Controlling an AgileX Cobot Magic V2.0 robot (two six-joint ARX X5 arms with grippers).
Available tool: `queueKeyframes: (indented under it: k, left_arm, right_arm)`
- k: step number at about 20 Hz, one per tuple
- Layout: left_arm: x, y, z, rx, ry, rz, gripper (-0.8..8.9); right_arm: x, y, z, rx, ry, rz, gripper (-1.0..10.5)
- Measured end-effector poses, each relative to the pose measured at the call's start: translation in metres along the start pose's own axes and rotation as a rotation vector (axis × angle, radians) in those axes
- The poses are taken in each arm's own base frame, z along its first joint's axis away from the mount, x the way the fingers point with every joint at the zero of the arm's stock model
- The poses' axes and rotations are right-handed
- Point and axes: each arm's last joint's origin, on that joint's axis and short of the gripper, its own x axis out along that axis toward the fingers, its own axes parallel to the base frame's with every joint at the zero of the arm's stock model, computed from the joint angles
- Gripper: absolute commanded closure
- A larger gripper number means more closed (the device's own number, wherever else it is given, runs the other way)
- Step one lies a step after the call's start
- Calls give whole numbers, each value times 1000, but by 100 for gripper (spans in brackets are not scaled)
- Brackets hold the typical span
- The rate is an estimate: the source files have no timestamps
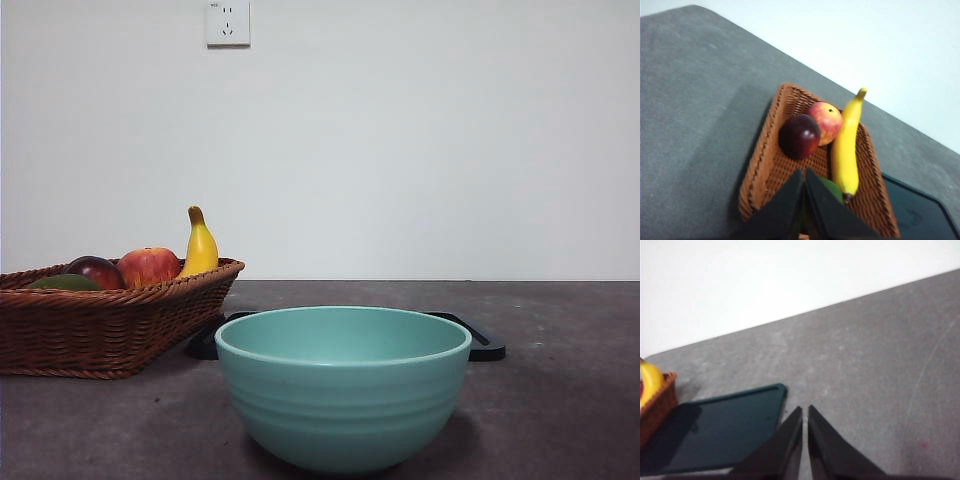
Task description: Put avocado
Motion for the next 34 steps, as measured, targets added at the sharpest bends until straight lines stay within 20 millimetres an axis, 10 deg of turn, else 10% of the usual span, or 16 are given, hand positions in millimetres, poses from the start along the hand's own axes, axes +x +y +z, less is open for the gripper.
queueKeyframes:
  k: [21,30,34]
  left_arm:
    - [-3,-61,75,207,639,-239,804]
    - [-16,-71,76,275,821,-308,803]
    - [-17,-70,75,272,837,-303,578]
  right_arm:
    - [-3,60,103,-132,656,284,935]
    - [-5,83,102,-253,861,487,933]
    - [-5,84,102,-256,862,490,661]
